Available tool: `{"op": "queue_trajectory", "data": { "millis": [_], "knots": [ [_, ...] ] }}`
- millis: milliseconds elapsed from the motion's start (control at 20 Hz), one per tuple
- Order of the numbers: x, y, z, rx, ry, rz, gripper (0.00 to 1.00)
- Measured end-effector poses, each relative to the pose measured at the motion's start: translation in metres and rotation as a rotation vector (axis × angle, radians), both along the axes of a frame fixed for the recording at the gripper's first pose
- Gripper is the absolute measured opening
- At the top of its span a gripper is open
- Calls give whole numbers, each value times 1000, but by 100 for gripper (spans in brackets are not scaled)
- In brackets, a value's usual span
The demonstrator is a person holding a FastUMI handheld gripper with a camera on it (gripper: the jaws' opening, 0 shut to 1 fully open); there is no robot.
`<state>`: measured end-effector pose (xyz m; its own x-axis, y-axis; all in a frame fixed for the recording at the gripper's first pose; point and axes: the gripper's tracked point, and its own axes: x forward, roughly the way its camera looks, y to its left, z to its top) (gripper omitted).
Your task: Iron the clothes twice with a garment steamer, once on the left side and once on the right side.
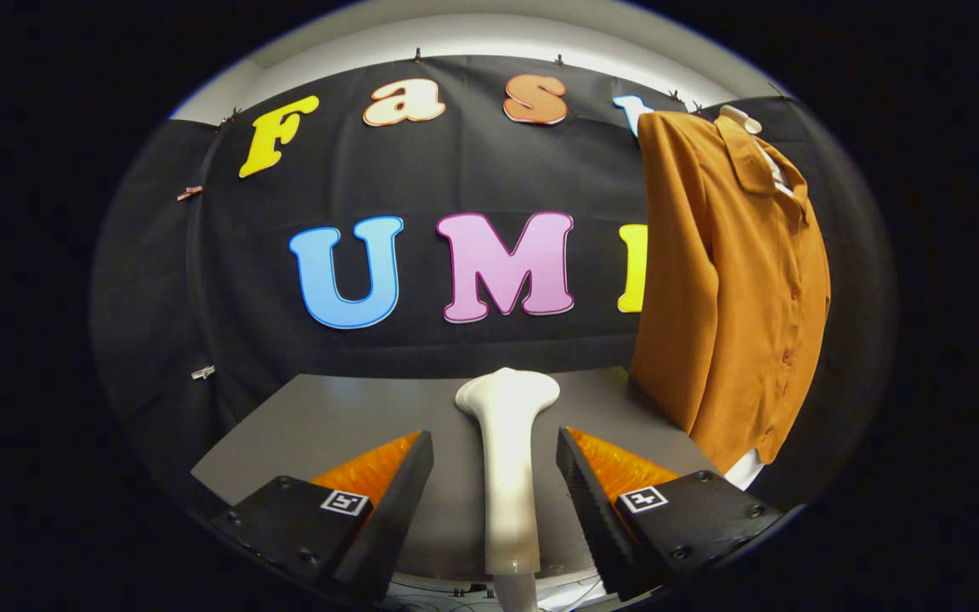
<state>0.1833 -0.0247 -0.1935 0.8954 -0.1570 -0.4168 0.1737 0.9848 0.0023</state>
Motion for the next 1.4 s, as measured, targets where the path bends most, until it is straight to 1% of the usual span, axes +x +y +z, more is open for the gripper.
{"op": "queue_trajectory", "data": {
  "millis": [100, 250, 400, 550, 600, 650, 700, 750, 1000, 1400],
  "knots": [
    [4, -6, -15, -2, 52, -11, 88],
    [10, -6, -31, 5, 120, -12, 89],
    [19, -8, -46, 9, 168, -27, 79],
    [16, -10, -63, 17, 235, -27, 80],
    [16, -11, -67, 18, 246, -29, 76],
    [17, -11, -71, 24, 253, -25, 68],
    [17, -10, -70, 21, 259, -22, 58],
    [17, -11, -71, 21, 267, -20, 57],
    [16, -7, -72, -4, 285, 19, 35],
    [17, -4, -69, -16, 270, 46, 34]
  ]
}}
